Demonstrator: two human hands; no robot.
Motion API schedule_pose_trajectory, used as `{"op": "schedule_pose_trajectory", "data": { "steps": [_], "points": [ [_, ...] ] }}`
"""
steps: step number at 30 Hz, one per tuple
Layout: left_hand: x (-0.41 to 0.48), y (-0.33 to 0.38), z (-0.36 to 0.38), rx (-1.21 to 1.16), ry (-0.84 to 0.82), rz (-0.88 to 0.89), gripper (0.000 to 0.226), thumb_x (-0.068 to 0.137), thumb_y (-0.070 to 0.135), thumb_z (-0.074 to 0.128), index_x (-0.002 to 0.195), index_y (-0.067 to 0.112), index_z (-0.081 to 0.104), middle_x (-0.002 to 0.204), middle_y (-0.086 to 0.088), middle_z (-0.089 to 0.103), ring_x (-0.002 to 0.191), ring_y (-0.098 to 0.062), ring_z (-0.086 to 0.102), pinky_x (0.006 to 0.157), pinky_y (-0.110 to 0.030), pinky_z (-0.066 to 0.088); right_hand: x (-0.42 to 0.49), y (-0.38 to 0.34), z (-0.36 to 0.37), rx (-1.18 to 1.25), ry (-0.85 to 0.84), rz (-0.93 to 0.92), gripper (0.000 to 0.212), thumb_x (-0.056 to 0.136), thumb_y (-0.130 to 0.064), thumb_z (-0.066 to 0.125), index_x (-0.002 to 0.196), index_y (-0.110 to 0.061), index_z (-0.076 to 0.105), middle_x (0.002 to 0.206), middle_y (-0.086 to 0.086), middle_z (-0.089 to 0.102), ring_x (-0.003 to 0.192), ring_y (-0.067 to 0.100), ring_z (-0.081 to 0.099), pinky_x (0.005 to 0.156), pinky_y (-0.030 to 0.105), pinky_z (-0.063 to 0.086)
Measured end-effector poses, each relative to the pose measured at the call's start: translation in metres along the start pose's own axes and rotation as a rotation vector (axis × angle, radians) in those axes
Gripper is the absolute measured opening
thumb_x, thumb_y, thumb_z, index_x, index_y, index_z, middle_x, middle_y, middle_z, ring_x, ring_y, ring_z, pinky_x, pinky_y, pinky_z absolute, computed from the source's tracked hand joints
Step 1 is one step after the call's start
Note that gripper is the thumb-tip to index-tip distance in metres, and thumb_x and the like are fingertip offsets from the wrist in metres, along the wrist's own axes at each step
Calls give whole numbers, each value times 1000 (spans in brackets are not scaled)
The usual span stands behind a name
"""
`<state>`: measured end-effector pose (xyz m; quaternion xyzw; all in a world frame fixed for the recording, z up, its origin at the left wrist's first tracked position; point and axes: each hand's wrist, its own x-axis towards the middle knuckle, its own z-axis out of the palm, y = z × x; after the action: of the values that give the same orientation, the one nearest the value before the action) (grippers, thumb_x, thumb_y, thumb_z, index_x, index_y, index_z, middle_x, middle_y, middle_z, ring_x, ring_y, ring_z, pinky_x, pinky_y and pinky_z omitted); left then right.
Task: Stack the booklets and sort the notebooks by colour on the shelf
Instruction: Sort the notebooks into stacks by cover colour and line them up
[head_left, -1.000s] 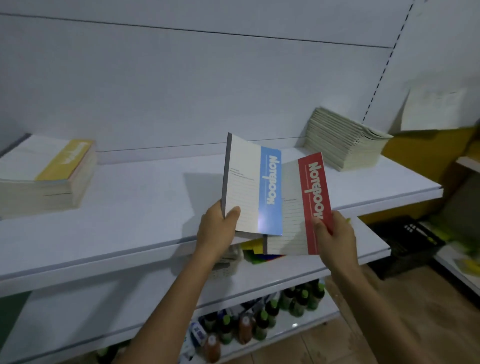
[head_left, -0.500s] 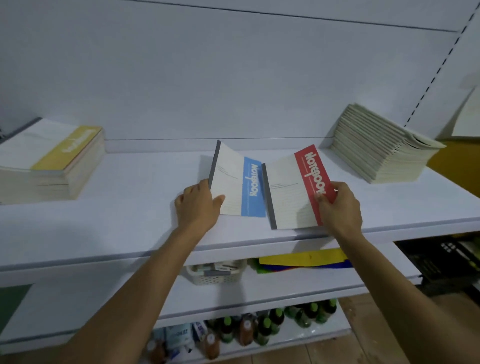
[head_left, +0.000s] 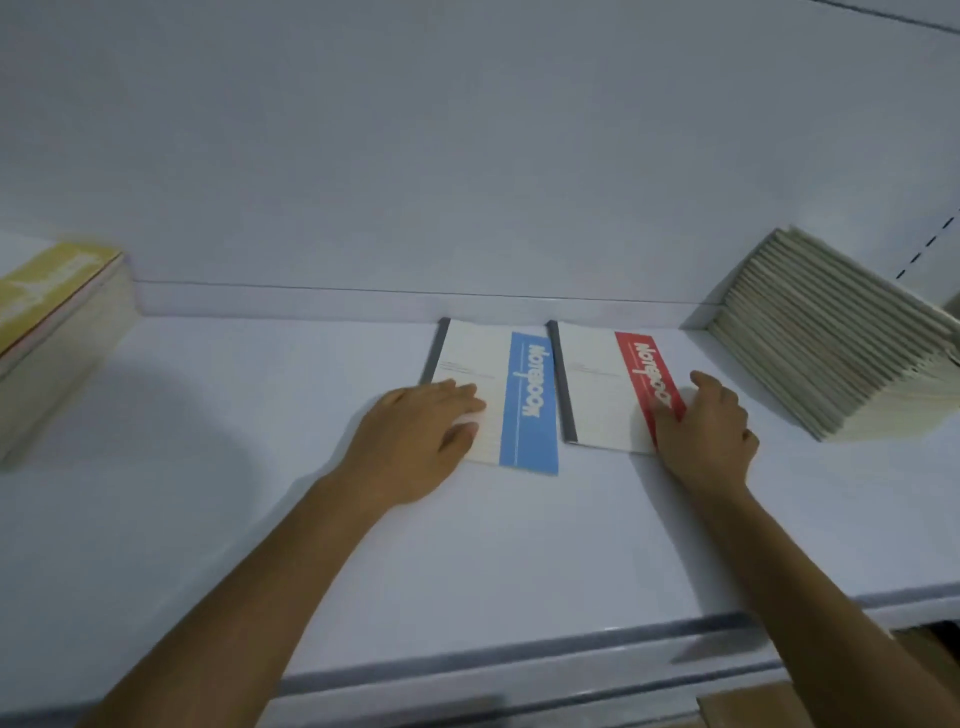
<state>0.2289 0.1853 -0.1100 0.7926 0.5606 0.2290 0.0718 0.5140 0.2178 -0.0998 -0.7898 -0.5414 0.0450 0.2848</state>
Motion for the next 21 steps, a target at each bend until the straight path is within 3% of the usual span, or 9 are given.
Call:
{"op": "schedule_pose_trajectory", "data": {
  "steps": [4,7,13,17,21],
  "points": [
    [-3,2,0,54,11,-1,39,95,44,45,132,33,52,144,15,43,135,-6,35,105,-26,22,-10,-6,1,-129,14,-181,48,91,-50,49,119,-13,59,123,12,60,110,32,54,97,46,37],
    [-2,5,-3,146,71,-80,41,92,50,48,126,29,58,137,10,52,126,-13,45,99,-32,28,-9,-10,5,-211,-45,-265,52,89,-55,49,116,-11,58,120,13,57,106,31,53,94,43,39],
    [0,6,-2,145,90,-96,37,89,38,58,117,14,64,125,-3,61,114,-25,54,95,-38,37,-5,-8,9,-113,-132,-311,38,97,-38,44,120,-9,54,120,14,57,102,30,54,90,41,42],
    [-1,4,1,127,106,-93,39,90,41,56,117,13,64,125,-4,61,116,-25,55,96,-39,39,-1,-4,13,-123,-195,-342,43,100,-38,33,131,-10,46,132,13,51,120,32,47,104,47,34],
    [0,6,-2,144,128,-101,56,85,58,40,110,16,67,119,-1,64,111,-23,59,92,-37,43,-1,-4,17,-190,-263,-316,78,87,-68,15,146,-18,27,156,4,26,145,24,16,117,47,9]
  ]
}}
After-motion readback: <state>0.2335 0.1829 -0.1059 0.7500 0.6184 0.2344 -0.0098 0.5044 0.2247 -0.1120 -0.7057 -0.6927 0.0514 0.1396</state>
